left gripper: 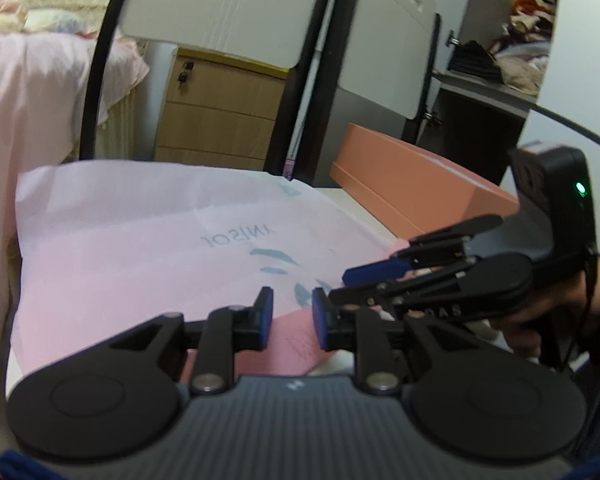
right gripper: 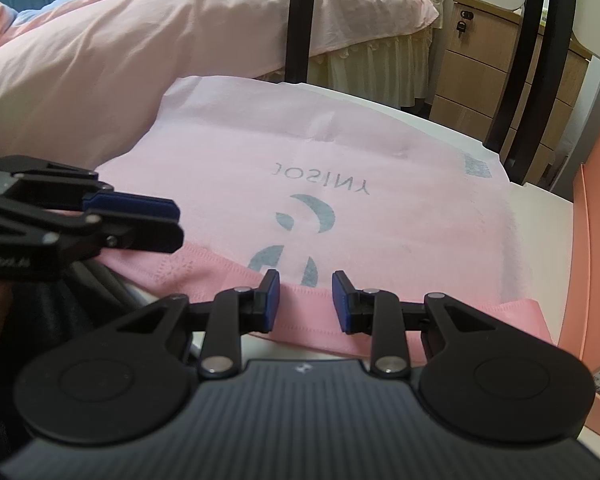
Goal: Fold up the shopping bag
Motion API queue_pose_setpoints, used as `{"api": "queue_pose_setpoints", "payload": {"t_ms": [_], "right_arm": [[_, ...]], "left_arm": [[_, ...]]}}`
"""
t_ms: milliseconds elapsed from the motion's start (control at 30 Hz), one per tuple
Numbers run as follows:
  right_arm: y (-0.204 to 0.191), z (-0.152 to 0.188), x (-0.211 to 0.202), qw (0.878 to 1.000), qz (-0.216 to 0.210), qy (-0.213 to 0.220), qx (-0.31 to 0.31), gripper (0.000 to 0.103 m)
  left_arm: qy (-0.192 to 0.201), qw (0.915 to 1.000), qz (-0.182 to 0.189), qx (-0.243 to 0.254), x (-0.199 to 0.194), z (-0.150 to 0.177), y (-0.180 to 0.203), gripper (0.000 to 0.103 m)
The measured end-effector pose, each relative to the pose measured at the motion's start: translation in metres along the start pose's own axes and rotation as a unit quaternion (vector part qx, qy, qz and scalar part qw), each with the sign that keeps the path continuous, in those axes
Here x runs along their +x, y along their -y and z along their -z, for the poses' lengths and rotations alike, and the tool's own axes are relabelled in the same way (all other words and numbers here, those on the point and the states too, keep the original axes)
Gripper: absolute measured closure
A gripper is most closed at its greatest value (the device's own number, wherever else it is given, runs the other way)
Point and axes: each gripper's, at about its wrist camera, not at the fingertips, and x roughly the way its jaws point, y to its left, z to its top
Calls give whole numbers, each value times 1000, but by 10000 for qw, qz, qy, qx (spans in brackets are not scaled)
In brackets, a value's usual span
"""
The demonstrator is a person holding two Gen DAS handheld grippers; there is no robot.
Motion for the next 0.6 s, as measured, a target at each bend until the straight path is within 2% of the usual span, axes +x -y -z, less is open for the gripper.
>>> {"api": "queue_pose_setpoints", "payload": {"t_ms": [67, 133, 600], "right_arm": [[1, 0, -1, 10000, -25, -5, -12, 71], [1, 0, -1, 10000, -47, -13, -19, 71], [4, -4, 0, 9997, -156, -143, -122, 71]], "left_arm": [[-15, 9998, 7, 196, -1, 2, 7, 68], [-67, 9992, 22, 387, 0, 6, 13, 64], [-224, 9894, 53, 1434, 7, 25, 44, 57]]}}
